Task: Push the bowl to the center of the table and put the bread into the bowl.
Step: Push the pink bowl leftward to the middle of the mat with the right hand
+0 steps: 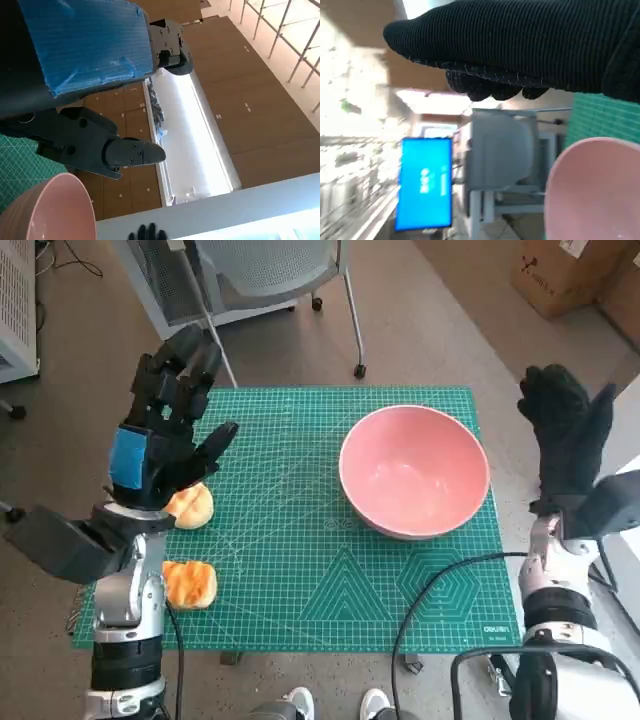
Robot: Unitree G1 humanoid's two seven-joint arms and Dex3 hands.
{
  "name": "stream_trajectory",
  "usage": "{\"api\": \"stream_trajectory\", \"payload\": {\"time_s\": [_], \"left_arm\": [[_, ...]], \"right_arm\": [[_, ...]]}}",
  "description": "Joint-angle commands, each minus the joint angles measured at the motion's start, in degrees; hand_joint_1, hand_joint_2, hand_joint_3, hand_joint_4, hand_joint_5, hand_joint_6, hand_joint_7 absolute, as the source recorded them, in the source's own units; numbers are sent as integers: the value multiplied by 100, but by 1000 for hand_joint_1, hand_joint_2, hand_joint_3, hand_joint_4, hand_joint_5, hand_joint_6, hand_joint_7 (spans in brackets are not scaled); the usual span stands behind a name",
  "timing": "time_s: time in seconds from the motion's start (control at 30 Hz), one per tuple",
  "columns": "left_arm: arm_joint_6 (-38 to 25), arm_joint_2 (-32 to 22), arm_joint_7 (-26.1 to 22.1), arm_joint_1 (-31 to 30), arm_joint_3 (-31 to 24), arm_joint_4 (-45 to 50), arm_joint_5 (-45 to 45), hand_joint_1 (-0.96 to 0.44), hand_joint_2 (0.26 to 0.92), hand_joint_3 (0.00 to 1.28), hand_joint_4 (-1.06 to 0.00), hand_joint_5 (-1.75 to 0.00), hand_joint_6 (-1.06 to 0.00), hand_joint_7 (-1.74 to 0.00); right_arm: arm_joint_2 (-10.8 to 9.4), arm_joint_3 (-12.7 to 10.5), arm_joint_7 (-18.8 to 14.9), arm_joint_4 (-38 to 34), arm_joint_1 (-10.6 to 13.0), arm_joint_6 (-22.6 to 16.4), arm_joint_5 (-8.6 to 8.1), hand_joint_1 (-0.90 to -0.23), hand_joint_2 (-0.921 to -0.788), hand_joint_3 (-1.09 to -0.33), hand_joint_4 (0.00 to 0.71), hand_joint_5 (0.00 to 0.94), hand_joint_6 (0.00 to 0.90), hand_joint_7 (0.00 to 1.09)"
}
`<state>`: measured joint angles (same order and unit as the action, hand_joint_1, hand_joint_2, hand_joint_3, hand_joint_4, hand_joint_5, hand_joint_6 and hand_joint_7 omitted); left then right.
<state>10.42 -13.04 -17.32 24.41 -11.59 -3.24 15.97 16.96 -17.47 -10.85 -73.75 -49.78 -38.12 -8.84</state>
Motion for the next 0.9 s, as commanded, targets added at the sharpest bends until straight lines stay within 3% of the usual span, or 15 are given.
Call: {"api": "stream_trajectory", "payload": {"time_s": [0.03, 0.13, 0.3, 0.9], "left_arm": [[113, -21, 23, -59, -58, 6, -8, -359, 921, 247, -163, -134, 1, -575], [80, -24, 33, -88, -74, 45, 15, -362, 921, 245, -165, -133, 1, -578], [54, -34, 51, -136, -89, 112, 20, -379, 921, 242, -168, -128, 1, -582], [32, -133, 45, -501, -277, 399, 72, -409, 921, 230, -192, -117, 1, -562]], "right_arm": [[-126, 337, 576, -216, 79, 582, 500, -472, -921, -708, 259, 6, 434, 11], [-222, 472, 715, -242, 94, 779, 684, -467, -921, -715, 258, 5, 443, 15], [-388, 523, 670, -267, 109, 994, 789, -471, -921, -717, 254, 1, 451, 17], [-1081, 426, 244, -257, -61, 1340, 706, -486, -921, -741, 260, 2, 456, 15]]}}
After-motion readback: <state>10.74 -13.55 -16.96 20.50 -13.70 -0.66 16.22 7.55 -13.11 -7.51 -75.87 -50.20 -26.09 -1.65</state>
